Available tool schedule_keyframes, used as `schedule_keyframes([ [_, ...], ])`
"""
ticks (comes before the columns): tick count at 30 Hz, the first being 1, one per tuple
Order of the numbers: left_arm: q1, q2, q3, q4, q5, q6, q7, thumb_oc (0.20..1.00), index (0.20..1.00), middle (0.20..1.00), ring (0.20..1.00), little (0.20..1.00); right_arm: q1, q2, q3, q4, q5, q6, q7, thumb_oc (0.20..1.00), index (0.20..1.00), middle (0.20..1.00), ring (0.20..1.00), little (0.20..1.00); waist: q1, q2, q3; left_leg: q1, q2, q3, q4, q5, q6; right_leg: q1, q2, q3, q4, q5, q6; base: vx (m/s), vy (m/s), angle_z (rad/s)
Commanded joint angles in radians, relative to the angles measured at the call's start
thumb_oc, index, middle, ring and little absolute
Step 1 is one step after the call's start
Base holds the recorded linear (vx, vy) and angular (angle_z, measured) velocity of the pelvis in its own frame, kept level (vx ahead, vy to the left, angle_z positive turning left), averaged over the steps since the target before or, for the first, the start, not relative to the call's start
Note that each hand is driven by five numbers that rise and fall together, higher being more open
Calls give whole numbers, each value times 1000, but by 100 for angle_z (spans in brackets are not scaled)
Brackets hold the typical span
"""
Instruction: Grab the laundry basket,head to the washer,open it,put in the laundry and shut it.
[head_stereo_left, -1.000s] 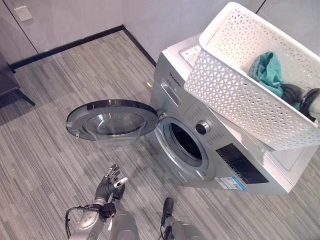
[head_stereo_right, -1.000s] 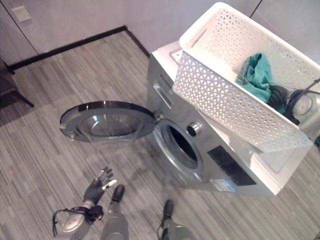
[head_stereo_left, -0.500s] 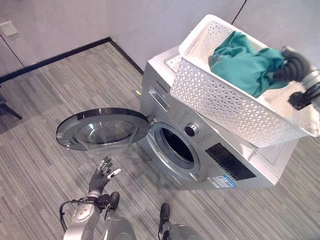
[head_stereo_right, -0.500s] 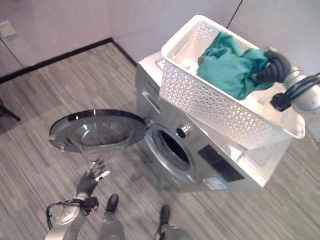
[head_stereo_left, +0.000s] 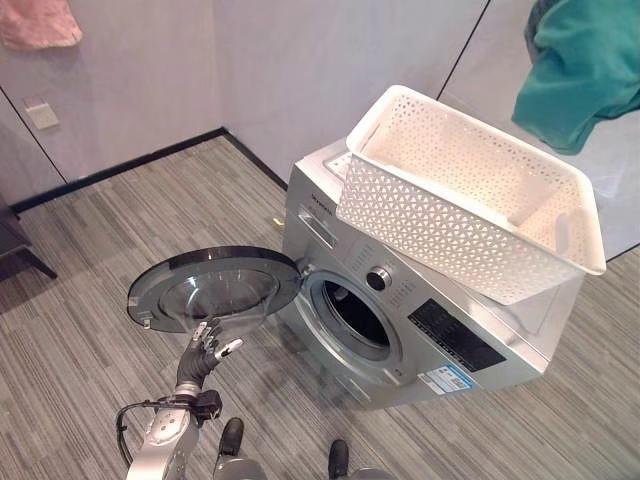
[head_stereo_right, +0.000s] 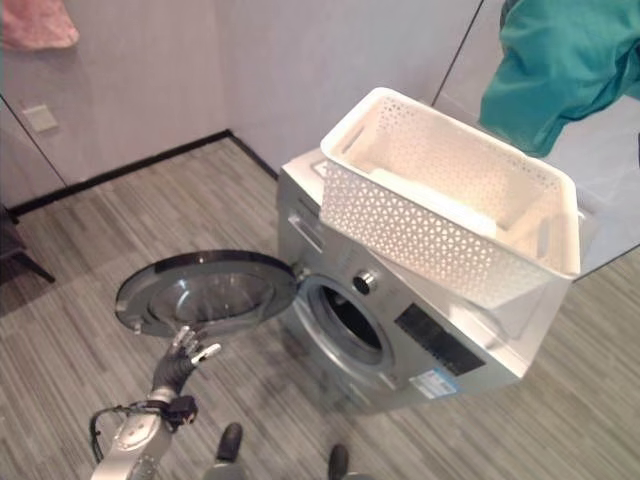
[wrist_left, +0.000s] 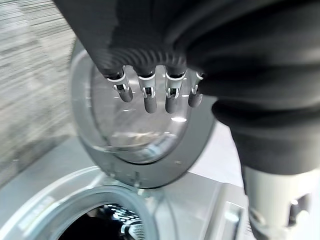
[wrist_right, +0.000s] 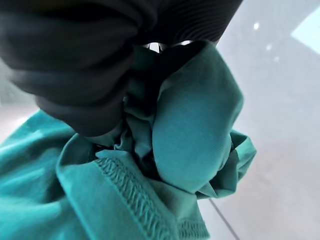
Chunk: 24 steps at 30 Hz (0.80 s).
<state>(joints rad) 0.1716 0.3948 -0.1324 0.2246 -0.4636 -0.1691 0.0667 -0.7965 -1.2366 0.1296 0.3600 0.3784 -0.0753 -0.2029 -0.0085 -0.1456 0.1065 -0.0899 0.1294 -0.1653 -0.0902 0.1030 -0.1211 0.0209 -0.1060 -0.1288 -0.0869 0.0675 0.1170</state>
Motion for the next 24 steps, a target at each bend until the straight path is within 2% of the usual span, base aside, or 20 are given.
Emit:
schedule_keyframes([
  [1, -41, 82, -24, -74, 64, -40, 14, 1000, 1000, 1000, 1000, 1000, -58, 54, -59, -55, -24, -69, -81, 200, 200, 200, 200, 200, 1, -48, -48, 109, -15, 60, 71, -216, 66, -55, -86, 70, 79, -42, 57, -87, 214, -22],
  [2, -58, 89, -29, -94, 88, -42, 19, 1000, 1000, 1000, 1000, 1000, -37, 85, -82, -121, -45, -76, -89, 200, 200, 200, 200, 200, -10, -43, -48, 118, -29, 76, 73, -224, 78, -64, -97, 86, 82, -29, 66, -64, 156, -24],
  [5, -71, 96, -37, -104, 105, -43, 24, 1000, 1000, 1000, 1000, 1000, -15, 106, -102, -156, -58, -78, -97, 200, 200, 200, 200, 200, -11, -44, -47, 121, -37, 85, 76, -228, 84, -69, -104, 97, 83, -22, 71, -72, 155, -26],
  [6, -105, 102, -42, -146, 119, -45, 31, 1000, 1000, 1000, 1000, 1000, 16, 159, -120, -258, -86, -84, -103, 200, 200, 200, 200, 200, -35, -37, -43, 136, -62, 109, 81, -240, 103, -85, -120, 130, 91, 8, 86, -79, 171, -27],
  [7, -105, 103, -43, -146, 119, -44, 31, 1000, 1000, 1000, 1000, 1000, 21, 161, -125, -262, -87, -82, -103, 200, 200, 200, 200, 200, -32, -39, -43, 136, -63, 111, 81, -240, 103, -86, -121, 133, 90, 9, 86, -113, 229, -30],
  [12, -181, 134, -55, -211, 174, -44, 36, 1000, 1000, 1000, 1000, 1000, 109, 253, -186, -414, -134, -86, -109, 200, 200, 200, 200, 200, -66, -38, -37, 148, -102, 146, 76, -245, 125, -113, -151, 182, 88, 84, 103, -107, 147, -25],
  [14, -200, 149, -50, -239, 179, -39, 37, 1000, 1000, 1000, 1000, 1000, 130, 290, -183, -474, -138, -84, -95, 200, 200, 200, 200, 200, -68, -38, -32, 147, -108, 173, 82, -247, 131, -124, -149, 180, 86, 83, 102, -133, 102, -34],
  [15, -203, 164, -37, -279, 182, -32, 38, 1000, 1000, 1000, 1000, 1000, 138, 329, -165, -505, -142, -79, -83, 200, 200, 200, 200, 200, -66, -36, -21, 155, -108, 201, 89, -253, 140, -134, -153, 147, 99, 89, 101, -82, 48, -37],
  [17, -201, 169, -32, -292, 182, -28, 35, 1000, 1000, 1000, 1000, 1000, 148, 348, -156, -528, -147, -73, -72, 200, 200, 200, 200, 200, -66, -37, -15, 160, -107, 211, 94, -256, 143, -137, -150, 138, 111, 96, 101, -48, 43, -34],
  [19, -196, 175, -18, -315, 175, -18, 36, 1000, 1000, 1000, 1000, 1000, 154, 391, -123, -550, -152, -67, -51, 200, 200, 200, 200, 200, -57, -28, -4, 182, -101, 242, 92, -270, 150, -134, -144, 90, 126, 77, 100, -36, 73, -31],
  [21, -196, 170, -14, -348, 168, -8, 25, 1000, 1000, 1000, 1000, 1000, 173, 426, -108, -562, -155, -61, -33, 200, 200, 200, 200, 200, -51, -28, 0, 194, -106, 264, 93, -276, 154, -134, -157, 49, 129, 99, 103, -51, 28, -34],
  [24, -208, 160, -23, -372, 137, 8, 8, 1000, 1000, 1000, 1000, 1000, 215, 447, -105, -575, -152, -43, -14, 200, 200, 200, 200, 200, -51, -32, -2, 200, -111, 271, 103, -285, 156, -124, -163, 49, 108, 120, 110, -19, -6, -25],
])
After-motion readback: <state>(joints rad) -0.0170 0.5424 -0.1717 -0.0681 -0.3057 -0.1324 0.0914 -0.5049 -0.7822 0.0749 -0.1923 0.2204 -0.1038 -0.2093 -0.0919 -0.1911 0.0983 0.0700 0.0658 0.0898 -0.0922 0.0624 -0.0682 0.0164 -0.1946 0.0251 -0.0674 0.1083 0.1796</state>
